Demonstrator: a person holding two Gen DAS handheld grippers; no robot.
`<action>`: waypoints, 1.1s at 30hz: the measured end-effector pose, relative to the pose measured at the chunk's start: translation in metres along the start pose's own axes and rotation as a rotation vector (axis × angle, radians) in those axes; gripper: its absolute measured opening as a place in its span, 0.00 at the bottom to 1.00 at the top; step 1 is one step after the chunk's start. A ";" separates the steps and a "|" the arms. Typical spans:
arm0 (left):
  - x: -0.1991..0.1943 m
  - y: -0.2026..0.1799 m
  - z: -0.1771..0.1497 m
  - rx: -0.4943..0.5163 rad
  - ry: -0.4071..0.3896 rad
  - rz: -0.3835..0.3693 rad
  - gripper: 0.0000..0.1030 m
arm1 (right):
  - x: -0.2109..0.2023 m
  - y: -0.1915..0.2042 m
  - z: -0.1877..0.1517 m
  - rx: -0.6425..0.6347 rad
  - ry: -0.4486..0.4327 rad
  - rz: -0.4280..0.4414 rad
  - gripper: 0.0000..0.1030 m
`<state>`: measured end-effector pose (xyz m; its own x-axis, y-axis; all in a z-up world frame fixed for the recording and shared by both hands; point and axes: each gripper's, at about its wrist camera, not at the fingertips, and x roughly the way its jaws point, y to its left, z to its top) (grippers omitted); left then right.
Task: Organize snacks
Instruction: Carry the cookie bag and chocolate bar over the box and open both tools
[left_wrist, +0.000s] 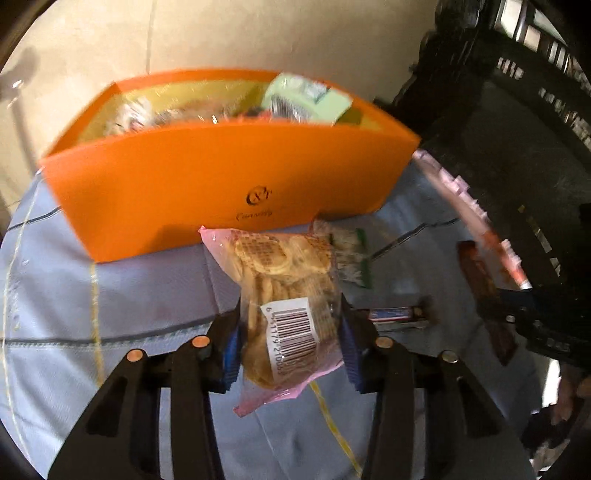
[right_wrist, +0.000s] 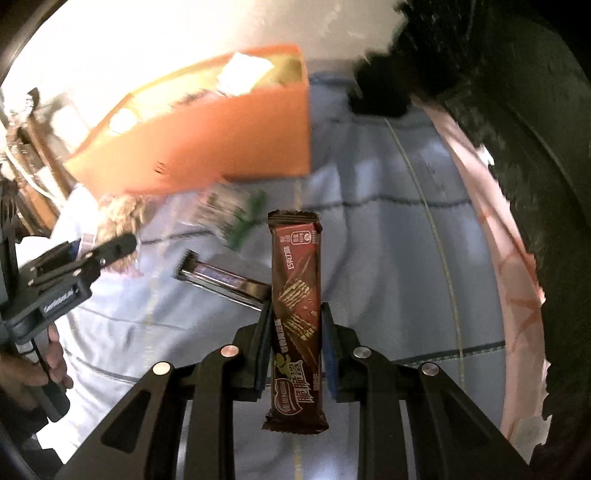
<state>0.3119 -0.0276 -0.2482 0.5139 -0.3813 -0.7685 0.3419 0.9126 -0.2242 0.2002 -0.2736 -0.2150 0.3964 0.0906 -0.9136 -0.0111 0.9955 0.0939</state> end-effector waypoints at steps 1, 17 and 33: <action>-0.015 0.001 -0.001 -0.011 -0.023 -0.007 0.42 | -0.006 0.002 0.000 -0.004 -0.010 0.010 0.24; -0.156 -0.013 0.043 0.007 -0.235 0.016 0.42 | -0.111 0.047 0.047 -0.106 -0.207 0.132 0.24; -0.122 -0.004 0.212 0.091 -0.335 0.145 0.44 | -0.122 0.042 0.248 -0.143 -0.325 0.153 0.24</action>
<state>0.4146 -0.0163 -0.0264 0.7861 -0.2897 -0.5459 0.3075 0.9496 -0.0612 0.3789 -0.2499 -0.0011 0.6504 0.2482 -0.7179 -0.2114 0.9669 0.1428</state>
